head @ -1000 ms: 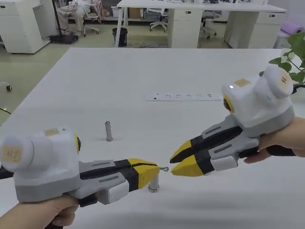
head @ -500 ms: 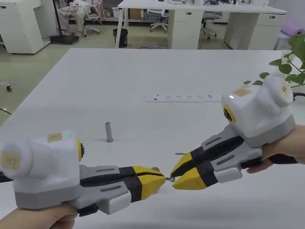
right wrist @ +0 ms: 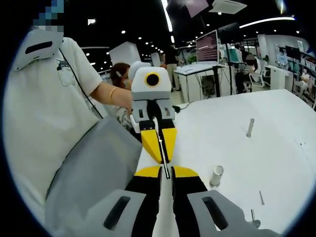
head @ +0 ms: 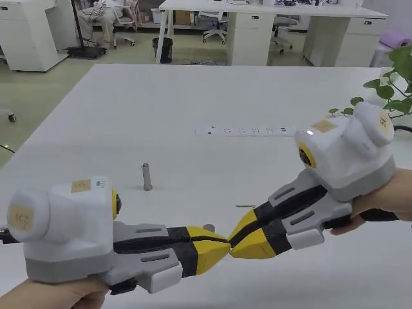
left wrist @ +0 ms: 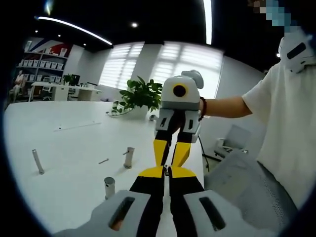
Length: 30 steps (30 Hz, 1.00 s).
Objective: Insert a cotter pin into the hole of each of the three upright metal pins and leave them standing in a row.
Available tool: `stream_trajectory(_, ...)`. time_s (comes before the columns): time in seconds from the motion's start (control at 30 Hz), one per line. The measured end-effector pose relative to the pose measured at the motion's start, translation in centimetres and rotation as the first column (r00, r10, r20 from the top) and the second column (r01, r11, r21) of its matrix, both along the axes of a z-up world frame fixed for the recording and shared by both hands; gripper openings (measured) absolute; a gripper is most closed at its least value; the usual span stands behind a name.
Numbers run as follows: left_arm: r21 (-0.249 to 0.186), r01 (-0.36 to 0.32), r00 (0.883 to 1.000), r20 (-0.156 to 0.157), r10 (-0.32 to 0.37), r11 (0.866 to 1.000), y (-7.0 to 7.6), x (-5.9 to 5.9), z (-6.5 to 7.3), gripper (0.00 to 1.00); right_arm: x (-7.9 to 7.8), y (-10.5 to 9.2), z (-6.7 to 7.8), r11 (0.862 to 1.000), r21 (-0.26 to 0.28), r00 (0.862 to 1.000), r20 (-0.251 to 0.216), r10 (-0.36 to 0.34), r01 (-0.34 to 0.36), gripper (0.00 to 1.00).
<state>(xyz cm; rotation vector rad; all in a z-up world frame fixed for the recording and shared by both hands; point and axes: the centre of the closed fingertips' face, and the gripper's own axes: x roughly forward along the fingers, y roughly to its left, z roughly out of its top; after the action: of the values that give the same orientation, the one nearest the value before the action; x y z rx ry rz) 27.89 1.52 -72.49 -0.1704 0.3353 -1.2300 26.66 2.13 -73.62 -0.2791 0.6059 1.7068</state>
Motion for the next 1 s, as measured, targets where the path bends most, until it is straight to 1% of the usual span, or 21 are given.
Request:
stream_trajectory(0.2,0.001,0.021,1.000,0.006,-0.021,1.000,-0.2,-0.3,-0.1,0.00,-0.4,-0.1,-0.4,0.999,-0.018,1.000,0.007,0.031,-0.031,0.06)
stream_trajectory(0.3,0.004,0.025,1.000,0.009,-0.025,1.000,-0.2,-0.4,-0.1,0.00,-0.4,-0.2,-0.4,0.999,-0.015,0.998,0.032,0.046,-0.045,0.05)
stream_trajectory(0.33,0.003,0.027,1.000,0.010,-0.027,1.000,-0.2,-0.4,-0.1,0.00,-0.5,-0.2,-0.4,0.998,-0.010,0.997,0.048,0.055,-0.055,0.04)
stream_trajectory(0.43,0.000,0.032,0.999,0.015,-0.032,0.999,-0.3,-0.4,-0.1,0.01,-0.4,-0.3,-0.4,0.998,-0.015,0.997,0.057,0.060,-0.059,0.03)
stream_trajectory(0.57,0.013,0.019,0.999,0.029,-0.020,1.000,-0.4,-0.2,-0.3,0.02,-0.1,-0.4,-0.6,0.997,-0.043,0.993,0.093,0.068,-0.064,0.03)
stream_trajectory(0.6,0.023,0.012,0.999,0.039,-0.013,1.000,-0.4,-0.1,-0.4,0.02,0.0,-0.5,-0.7,0.997,-0.049,0.993,0.097,0.068,-0.063,0.03)
stream_trajectory(0.67,0.033,0.001,0.999,0.039,-0.003,0.999,-0.4,0.1,-0.6,0.03,0.1,-0.5,-0.8,0.996,-0.059,0.991,0.115,0.069,-0.063,0.02)
stream_trajectory(0.7,0.035,-0.007,0.999,0.040,0.006,0.999,-0.3,0.2,-0.7,0.04,0.2,-0.5,-0.9,0.996,-0.066,0.990,0.122,0.069,-0.061,0.02)
stream_trajectory(0.77,0.055,-0.036,0.998,0.053,0.033,0.998,-0.1,0.6,-0.9,0.06,0.4,-0.5,-1.0,0.995,-0.080,0.988,0.137,0.067,-0.057,0.02)
stream_trajectory(0.83,0.067,-0.055,0.997,0.062,0.051,0.996,0.0,0.9,-1.0,0.10,0.6,-0.6,-1.1,0.994,-0.098,0.986,0.152,0.072,-0.058,0.02)
stream_trajectory(0.9,0.083,-0.072,0.995,0.074,0.066,0.994,0.2,1.2,-1.2,0.11,0.9,-0.8,-1.4,0.991,-0.122,0.983,0.167,0.072,-0.052,0.02)
stream_trajectory(0.93,0.088,-0.078,0.994,0.077,0.072,0.993,0.3,1.2,-1.3,0.12,1.2,-0.9,-1.6,0.989,-0.141,0.982,0.178,0.068,-0.043,0.02)
stream_trajectory(1.0,0.097,-0.099,0.992,0.087,0.090,0.990,0.6,1.6,-1.6,0.15,1.8,-1.2,-2.1,0.983,-0.183,0.982,0.181,0.046,-0.012,0.02)
